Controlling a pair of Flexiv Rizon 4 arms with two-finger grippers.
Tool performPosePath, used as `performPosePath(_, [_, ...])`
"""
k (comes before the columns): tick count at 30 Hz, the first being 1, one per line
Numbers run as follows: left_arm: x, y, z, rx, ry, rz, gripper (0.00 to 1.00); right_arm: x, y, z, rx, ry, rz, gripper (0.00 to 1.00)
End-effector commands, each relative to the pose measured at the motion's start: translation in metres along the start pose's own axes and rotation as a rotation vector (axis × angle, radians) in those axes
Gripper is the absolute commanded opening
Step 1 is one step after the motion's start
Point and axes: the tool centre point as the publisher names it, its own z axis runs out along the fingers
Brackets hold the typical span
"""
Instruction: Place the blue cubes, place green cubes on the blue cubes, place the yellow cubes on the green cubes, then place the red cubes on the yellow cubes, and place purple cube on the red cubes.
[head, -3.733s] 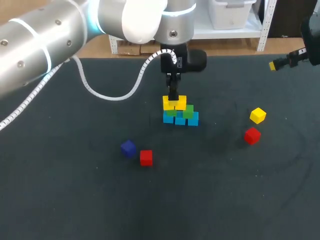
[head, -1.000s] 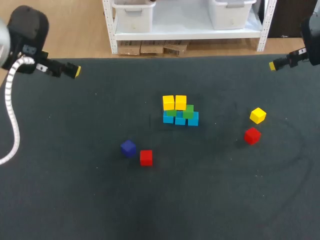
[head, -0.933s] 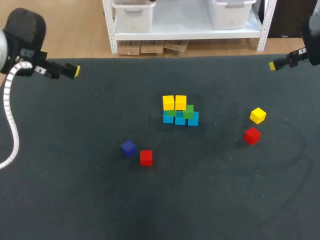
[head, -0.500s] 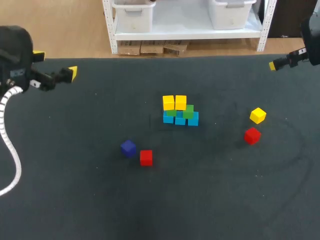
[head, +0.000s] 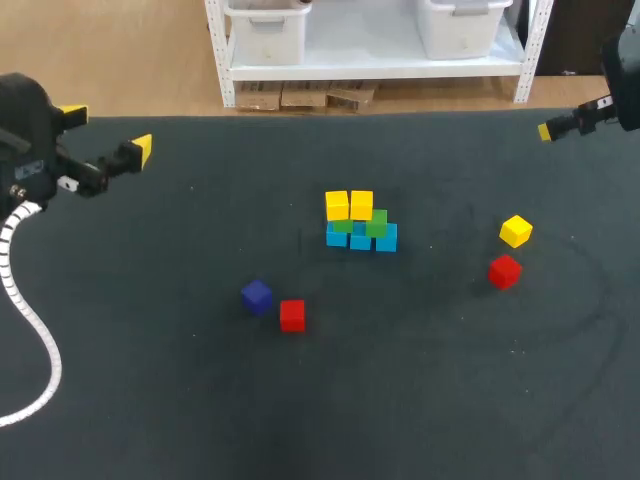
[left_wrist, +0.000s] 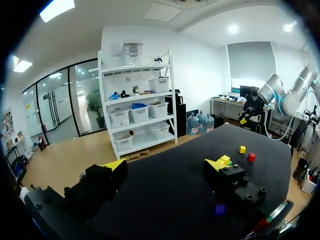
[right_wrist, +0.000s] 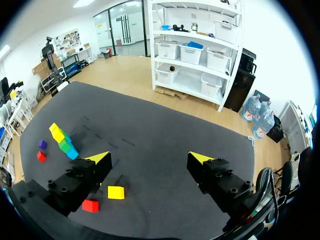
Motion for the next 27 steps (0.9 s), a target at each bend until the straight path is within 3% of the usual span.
performPosePath(1, [0.002,0.002,0.0,0.009,-0.013,0.0,1.0,0.0,0.001,0.0,0.005,0.001,0.001,1.0])
performPosePath(4, [0.002,0.002,0.0,0.009,-0.013,0.0,1.0,0.0,0.001,0.0,0.005,0.001,0.001,1.0])
performPosePath(10, [0.002,0.002,0.0,0.009,-0.013,0.0,1.0,0.008,0.024,0.01,0.022,0.1,-0.076,1.0])
performPosePath(15, [0.002,0.002,0.0,0.009,-0.013,0.0,1.0,0.028,0.043,0.023,-0.001,0.21,-0.088,1.0])
performPosePath(19, [0.002,0.002,0.0,0.009,-0.013,0.0,1.0,0.046,0.046,0.034,0.012,0.277,-0.096,1.0])
performPosePath(27, [0.002,0.002,0.0,0.009,-0.013,0.0,1.0,0.08,0.044,0.063,-0.05,0.409,-0.105,1.0])
